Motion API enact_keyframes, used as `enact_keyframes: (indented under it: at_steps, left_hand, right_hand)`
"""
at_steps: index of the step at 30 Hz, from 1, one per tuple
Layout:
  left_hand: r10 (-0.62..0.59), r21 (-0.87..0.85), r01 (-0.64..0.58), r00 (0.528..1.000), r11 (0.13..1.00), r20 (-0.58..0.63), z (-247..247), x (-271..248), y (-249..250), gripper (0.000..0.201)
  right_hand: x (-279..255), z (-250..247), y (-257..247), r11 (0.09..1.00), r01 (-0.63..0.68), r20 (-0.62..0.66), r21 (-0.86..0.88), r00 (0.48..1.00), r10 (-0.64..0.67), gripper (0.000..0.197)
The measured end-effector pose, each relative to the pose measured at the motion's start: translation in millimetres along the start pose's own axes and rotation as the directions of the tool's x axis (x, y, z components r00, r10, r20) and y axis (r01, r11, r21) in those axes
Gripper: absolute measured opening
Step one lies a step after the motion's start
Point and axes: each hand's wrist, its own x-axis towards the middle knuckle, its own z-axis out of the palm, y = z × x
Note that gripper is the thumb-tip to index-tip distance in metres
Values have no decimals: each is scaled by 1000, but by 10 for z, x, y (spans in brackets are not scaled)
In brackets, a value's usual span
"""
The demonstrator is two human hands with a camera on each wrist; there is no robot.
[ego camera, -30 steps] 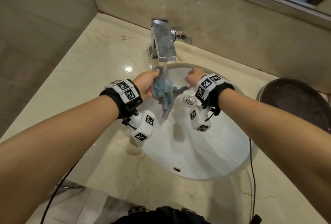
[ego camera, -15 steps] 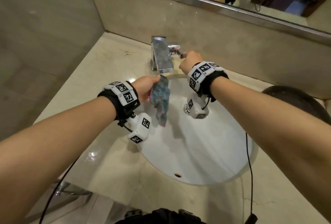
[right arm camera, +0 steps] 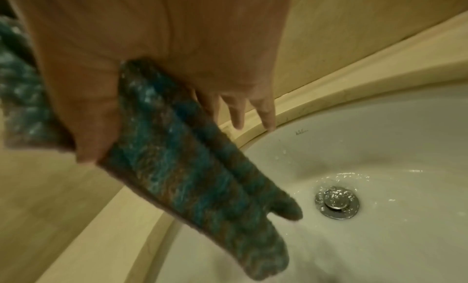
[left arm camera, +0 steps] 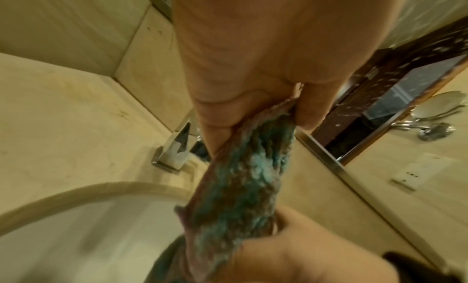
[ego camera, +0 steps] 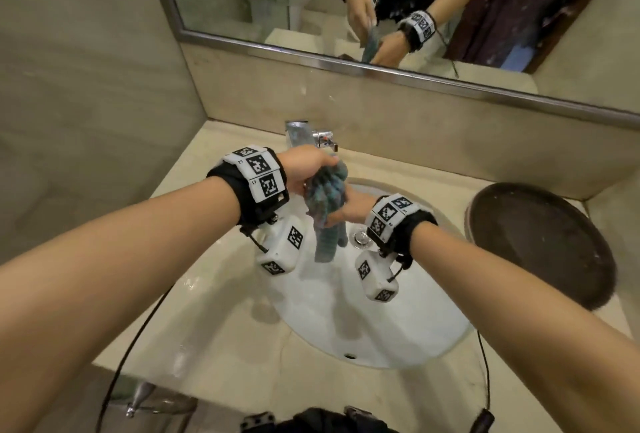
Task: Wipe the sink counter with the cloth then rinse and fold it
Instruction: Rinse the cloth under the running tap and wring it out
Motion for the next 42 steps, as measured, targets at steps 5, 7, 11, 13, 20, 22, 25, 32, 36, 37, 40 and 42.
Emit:
enact_keyframes:
  at_steps: [5, 7, 11, 13, 20, 22, 25, 32, 36, 37, 40, 42]
  left_hand:
    - [143, -38, -143, 990, 989, -9, -25, -183, 223, 26]
    - [176, -69, -175, 984, 982, 9, -73, -224, 239, 24]
    - [186, -125, -188, 982, 974, -29, -157, -254, 157, 23]
    - [170, -136, -178, 983, 975, -70, -164, -269, 83, 21]
    - [-39, -131, 17, 985, 991, -169, -8, -124, -144, 21]
    - [-17, 75, 31, 984, 997, -180, 40, -45, -145, 35]
    - [92, 238, -77, 994, 968, -54, 166, 31, -149, 63]
    - [349, 70, -355, 933, 932, 85, 584, 194, -218, 83]
    - [294, 76, -295, 955, 952, 29, 677, 355, -288, 42]
    - [269, 97, -271, 963, 958, 32, 696, 376, -306, 37]
    - [210, 104, -214, 977, 971, 47, 729, 458, -340, 20]
    - [165, 105, -173, 983, 979, 82, 743, 512, -348, 21]
  right_hand:
    - [-228, -26, -89, 997, 52, -244, 57, 969, -36, 65]
    - [-298, -92, -116, 998, 39, -325, 58, 945, -18, 38]
    - [-431, -291, -163, 1000, -13, -450, 16, 893, 19, 23]
    - [-482, -353, -191, 998, 18, -476, 58, 879, 11, 22]
    - [-640, -517, -348, 979, 197, -521, 57, 842, -139, 27]
    - [-682, -563, -364, 983, 184, -480, -2, 862, -162, 28]
    - [-718, -599, -383, 982, 137, -447, -132, 876, -182, 30]
    - [-860, -706, -439, 985, 171, -391, 11, 907, -153, 36]
    - [-878, -715, -317, 876, 248, -428, 414, 902, -53, 35]
    - [-871, -718, -265, 837, 261, -446, 482, 895, -22, 35]
    - [-873, -702, -76, 913, 236, -493, 334, 869, -44, 47]
    - [-861, -664, 113, 974, 138, -456, -180, 865, -207, 68]
